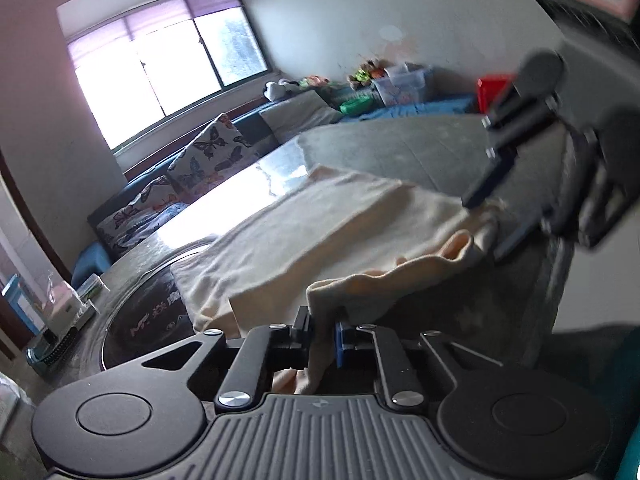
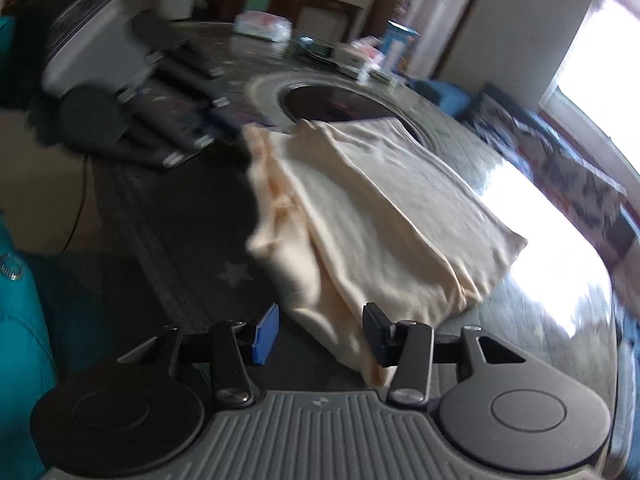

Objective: Fold clothes

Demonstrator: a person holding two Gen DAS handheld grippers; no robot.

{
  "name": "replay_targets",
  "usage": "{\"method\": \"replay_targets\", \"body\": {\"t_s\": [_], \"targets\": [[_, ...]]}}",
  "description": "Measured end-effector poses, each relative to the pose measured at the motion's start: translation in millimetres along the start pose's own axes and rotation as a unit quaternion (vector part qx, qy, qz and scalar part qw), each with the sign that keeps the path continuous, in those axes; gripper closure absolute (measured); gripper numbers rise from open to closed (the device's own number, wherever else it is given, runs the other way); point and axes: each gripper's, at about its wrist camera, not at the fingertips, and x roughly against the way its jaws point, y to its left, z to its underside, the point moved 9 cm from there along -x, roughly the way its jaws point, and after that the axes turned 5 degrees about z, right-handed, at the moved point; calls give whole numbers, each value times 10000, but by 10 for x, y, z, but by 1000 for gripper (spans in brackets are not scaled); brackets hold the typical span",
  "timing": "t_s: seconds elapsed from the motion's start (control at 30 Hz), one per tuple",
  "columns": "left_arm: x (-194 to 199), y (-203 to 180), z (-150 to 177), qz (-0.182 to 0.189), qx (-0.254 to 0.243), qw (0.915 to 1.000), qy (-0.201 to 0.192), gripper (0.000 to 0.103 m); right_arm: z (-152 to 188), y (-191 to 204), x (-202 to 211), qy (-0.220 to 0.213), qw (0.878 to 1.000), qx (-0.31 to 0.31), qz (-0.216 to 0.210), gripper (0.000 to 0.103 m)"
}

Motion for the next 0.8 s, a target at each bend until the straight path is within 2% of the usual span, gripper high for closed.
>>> {"method": "replay_targets", "body": {"t_s": [0.17,0.27,0.3,0.37,0.43,0.5,0.7,0.77,0.8], "targets": [[-84,106,-87,0,253,9997,-48,90,-76,5,-149,-193,9997,57,145,57],[-117,134,-65,-15,341,9994,11,87,-122,-43,-263,-216,9995,-218,40,67],[-117,136,-45,-30,335,9994,19,86,-140,-61,-302,-222,9992,-341,-21,78],[-80,106,10,-85,282,9996,36,77,-174,-104,-331,-178,9980,-598,-139,88],[-44,98,88,-173,190,9996,83,61,-206,-161,-323,-221,9967,-759,-160,90],[-1,90,165,-251,112,9996,111,55,-232,-224,-304,-255,9948,-960,-218,92],[31,34,367,-452,-306,9981,289,56,-278,-358,-242,-400,9893,-1385,-220,94],[21,29,422,-502,-387,9974,342,63,-286,-371,-223,-446,9880,-1469,-197,94],[20,30,435,-511,-382,9973,349,73,-290,-370,-213,-475,9876,-1484,-182,94]]}}
